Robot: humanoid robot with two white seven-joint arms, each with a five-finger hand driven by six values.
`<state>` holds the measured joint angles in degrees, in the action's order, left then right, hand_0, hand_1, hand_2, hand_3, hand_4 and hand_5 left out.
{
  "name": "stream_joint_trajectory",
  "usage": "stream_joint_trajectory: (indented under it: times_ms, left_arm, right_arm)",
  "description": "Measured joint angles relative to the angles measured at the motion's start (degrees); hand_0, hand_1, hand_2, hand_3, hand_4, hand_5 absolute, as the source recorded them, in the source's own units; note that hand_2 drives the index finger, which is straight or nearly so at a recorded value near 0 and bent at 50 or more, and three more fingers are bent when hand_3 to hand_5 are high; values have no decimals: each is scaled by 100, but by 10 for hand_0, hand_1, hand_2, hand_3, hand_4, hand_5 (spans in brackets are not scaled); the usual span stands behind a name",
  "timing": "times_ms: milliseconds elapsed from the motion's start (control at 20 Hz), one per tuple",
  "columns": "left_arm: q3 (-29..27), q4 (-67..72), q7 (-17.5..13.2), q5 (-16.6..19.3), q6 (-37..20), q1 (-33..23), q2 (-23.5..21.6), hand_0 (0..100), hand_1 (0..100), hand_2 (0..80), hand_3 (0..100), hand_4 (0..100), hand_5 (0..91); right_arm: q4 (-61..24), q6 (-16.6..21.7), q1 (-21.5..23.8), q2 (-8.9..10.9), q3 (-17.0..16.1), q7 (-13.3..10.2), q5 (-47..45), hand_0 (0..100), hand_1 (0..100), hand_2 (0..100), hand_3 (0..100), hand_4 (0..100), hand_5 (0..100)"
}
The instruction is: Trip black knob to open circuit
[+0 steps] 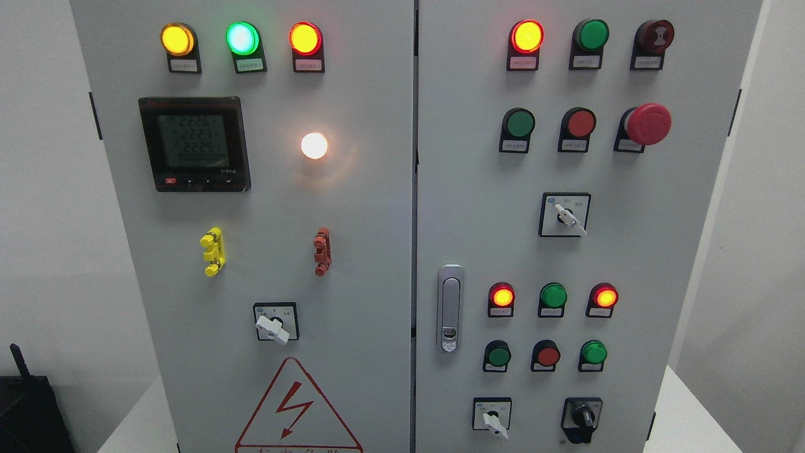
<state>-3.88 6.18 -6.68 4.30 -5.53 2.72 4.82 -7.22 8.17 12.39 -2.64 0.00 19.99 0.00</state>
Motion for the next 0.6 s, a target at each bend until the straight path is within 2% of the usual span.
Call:
stream_joint_trajectory:
  times_ms: [600]
  left_arm:
    - [0,0,0,0,0,0,0,120,389,0,0,0,0]
  right_arm:
    - [-36,44,-95,4,0,26,0,0,308,0,0,0,0]
